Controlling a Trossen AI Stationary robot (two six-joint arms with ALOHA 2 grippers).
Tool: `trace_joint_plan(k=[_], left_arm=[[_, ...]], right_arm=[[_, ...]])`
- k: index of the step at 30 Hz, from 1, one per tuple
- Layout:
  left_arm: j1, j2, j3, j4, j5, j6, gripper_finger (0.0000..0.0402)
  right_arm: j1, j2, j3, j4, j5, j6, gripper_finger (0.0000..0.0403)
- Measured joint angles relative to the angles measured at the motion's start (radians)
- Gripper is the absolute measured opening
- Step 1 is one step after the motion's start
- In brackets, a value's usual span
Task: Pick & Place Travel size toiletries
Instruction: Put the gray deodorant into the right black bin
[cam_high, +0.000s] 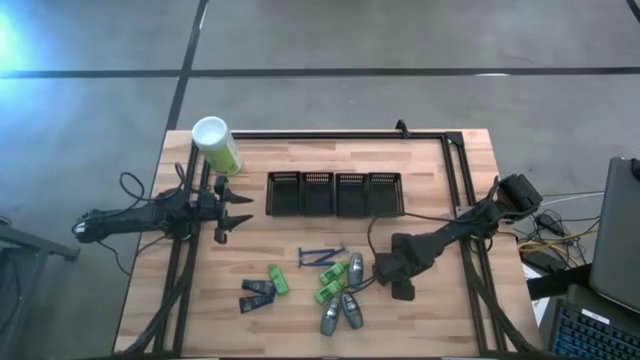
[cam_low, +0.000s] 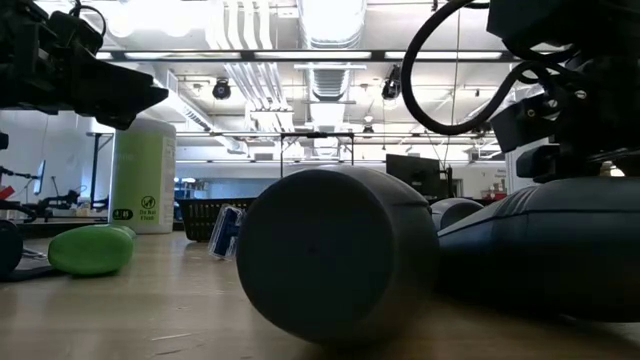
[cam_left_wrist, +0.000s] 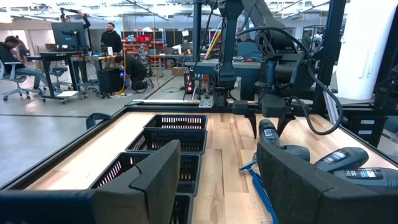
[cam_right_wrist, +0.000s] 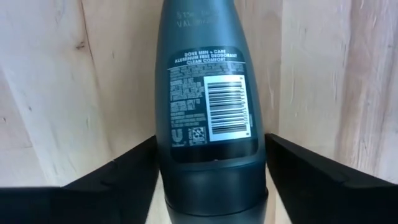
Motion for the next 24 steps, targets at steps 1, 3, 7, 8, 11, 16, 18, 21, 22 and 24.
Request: trace_joint_plan(k=[1,3,7,8,11,16,18,21,22,24], left_arm=[[0.000,0.000,0.000,0.000,0.000,0.000,0.0218],[0.000,0.000,0.000,0.000,0.000,0.000,0.0218],[0.000,0.000,0.000,0.000,0.000,0.000,0.0218],[0.000,0.000,0.000,0.000,0.000,0.000,0.0218],[0.000,0.000,0.000,0.000,0.000,0.000,0.0218],[0.000,0.000,0.000,0.000,0.000,0.000,0.0218],[0.000,0.000,0.000,0.000,0.000,0.000,0.0218],[0.000,0.000,0.000,0.000,0.000,0.000,0.0218],[0.000,0.000,0.000,0.000,0.000,0.000,0.0218],[0.000,0.000,0.000,0.000,0.000,0.000,0.0218]], right_arm=[[0.000,0.000,0.000,0.001,0.000,0.000,0.0257],[0.000,0.001,0.000,0.003,-0.001,0.000,0.0243],[0.000,0.001,0.000,0.005,0.000,-0.001,0.0223],[0.000,0.001,0.000,0.005,0.000,-0.001,0.0218],[0.000,0.001,0.000,0.006,0.000,-0.001,0.0207],[0.000,0.000,0.000,0.008,0.000,0.004,0.0205],[-0.001,-0.002,-0.001,0.011,0.004,0.033,0.0205],[0.000,-0.017,-0.003,0.017,0.019,0.106,0.0205],[0.000,-0.022,-0.003,0.019,0.026,0.135,0.0205],[0.000,-0.035,-0.006,0.031,0.051,0.192,0.0205]])
